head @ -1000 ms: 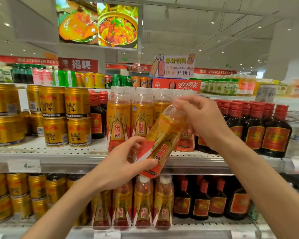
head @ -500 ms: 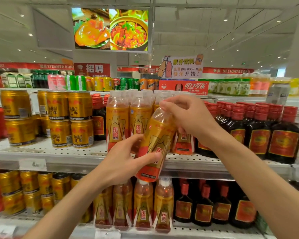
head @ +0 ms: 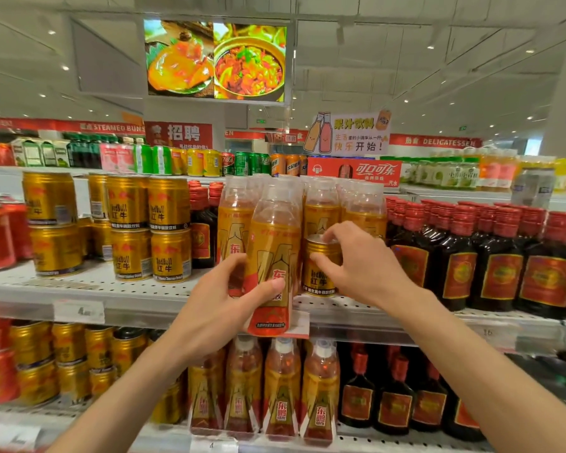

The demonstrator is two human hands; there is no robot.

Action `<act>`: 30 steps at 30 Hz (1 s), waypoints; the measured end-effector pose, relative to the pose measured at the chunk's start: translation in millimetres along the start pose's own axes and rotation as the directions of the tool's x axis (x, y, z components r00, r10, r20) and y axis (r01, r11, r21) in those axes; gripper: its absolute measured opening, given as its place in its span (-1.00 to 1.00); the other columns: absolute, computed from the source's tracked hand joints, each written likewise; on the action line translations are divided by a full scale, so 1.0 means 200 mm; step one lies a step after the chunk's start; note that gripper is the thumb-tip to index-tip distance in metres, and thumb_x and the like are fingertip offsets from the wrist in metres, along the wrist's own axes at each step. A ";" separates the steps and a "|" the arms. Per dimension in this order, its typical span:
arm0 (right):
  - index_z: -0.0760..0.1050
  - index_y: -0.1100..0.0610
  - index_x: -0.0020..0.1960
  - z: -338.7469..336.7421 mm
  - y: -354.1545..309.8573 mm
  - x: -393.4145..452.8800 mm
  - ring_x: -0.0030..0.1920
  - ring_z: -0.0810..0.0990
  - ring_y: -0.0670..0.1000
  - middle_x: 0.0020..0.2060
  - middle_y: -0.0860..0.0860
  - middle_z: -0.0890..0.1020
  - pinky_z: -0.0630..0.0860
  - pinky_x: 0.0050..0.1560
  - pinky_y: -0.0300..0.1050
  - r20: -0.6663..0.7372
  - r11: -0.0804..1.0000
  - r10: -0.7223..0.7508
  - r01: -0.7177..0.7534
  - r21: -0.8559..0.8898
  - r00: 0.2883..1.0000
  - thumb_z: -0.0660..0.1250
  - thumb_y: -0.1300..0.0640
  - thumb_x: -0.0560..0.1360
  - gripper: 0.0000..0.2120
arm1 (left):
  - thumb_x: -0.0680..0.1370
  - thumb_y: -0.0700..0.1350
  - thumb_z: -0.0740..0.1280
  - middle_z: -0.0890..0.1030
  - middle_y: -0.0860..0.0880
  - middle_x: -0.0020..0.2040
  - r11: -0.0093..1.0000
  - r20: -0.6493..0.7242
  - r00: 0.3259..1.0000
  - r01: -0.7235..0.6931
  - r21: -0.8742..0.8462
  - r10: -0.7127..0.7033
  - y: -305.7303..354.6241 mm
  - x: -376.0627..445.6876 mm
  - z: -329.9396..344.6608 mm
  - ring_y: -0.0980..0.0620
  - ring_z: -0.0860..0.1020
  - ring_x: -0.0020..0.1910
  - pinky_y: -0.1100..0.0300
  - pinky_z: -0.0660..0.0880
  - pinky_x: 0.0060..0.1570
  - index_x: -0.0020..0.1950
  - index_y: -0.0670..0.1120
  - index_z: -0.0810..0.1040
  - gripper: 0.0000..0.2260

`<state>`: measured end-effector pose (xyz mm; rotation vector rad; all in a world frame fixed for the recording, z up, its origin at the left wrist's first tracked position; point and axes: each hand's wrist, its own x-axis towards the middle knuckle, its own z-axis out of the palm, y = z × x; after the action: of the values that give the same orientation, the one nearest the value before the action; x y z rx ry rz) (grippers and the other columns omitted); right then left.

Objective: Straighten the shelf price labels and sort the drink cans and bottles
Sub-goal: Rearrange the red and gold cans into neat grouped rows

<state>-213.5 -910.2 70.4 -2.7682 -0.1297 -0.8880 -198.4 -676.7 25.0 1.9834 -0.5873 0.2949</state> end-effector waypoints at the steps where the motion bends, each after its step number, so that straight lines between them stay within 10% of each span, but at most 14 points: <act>1: 0.43 0.00 0.23 0.02 -0.01 0.00 0.04 0.62 0.07 0.12 -0.07 0.55 0.60 0.10 0.11 -0.001 0.999 0.009 -0.009 -0.034 1.000 0.31 -0.23 0.57 -0.62 | 0.36 0.41 0.37 0.60 0.24 0.16 1.000 -0.002 1.000 0.003 0.001 -0.003 0.00 0.00 -0.01 0.26 0.57 0.12 0.40 0.45 -0.06 0.40 0.11 0.44 -0.31; 7: 0.31 0.00 0.07 0.03 -0.02 0.04 -0.06 0.57 0.08 0.01 -0.07 0.51 0.50 -0.10 -0.03 0.036 0.998 0.050 -0.049 -0.043 0.998 0.36 -0.31 0.50 -0.55 | 0.31 0.54 0.34 0.63 0.22 0.20 1.000 -0.002 1.000 0.002 0.028 -0.002 -0.04 -0.01 -0.03 0.22 0.59 0.17 0.17 0.58 0.15 0.48 0.15 0.41 -0.17; 15: 0.30 -0.06 -0.12 -0.02 0.03 0.00 -0.02 0.54 -0.02 -0.13 -0.23 0.50 0.53 -0.03 0.01 0.004 0.988 -0.030 0.029 0.151 1.000 0.46 -0.27 0.43 -0.59 | 0.39 0.40 0.39 0.50 0.27 0.17 1.000 -0.043 0.999 0.010 0.015 -0.009 -0.01 -0.03 -0.03 0.29 0.50 0.12 0.33 0.43 0.06 0.59 0.07 0.29 -0.15; 23: 0.40 -0.03 -0.07 -0.24 0.15 -0.10 -0.23 0.67 -0.05 0.13 -0.14 0.58 0.55 -0.21 -0.19 0.013 0.935 0.038 -0.040 0.352 0.999 0.50 -0.22 0.41 -0.62 | 0.40 0.36 0.41 0.54 0.26 0.20 0.996 -0.019 0.998 -0.061 -0.071 0.060 0.06 0.03 0.10 0.33 0.52 0.16 0.38 0.46 0.03 0.46 0.25 0.29 -0.32; 30: 0.41 0.00 -0.06 -0.29 0.26 -0.19 -0.45 0.63 -0.10 0.11 -0.16 0.57 0.54 -0.37 -0.24 0.046 0.905 0.103 -0.112 0.410 0.994 0.53 -0.16 0.42 -0.63 | 0.41 0.41 0.43 0.58 0.16 0.26 0.991 -0.093 0.986 -0.137 0.003 0.137 0.13 0.11 0.31 0.11 0.58 0.27 -0.05 0.55 0.34 0.58 0.24 0.25 -0.20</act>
<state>-269.3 -975.9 84.5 -2.3665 -0.1475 -0.7047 -196.6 -747.0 26.2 1.9178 -0.6644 0.4680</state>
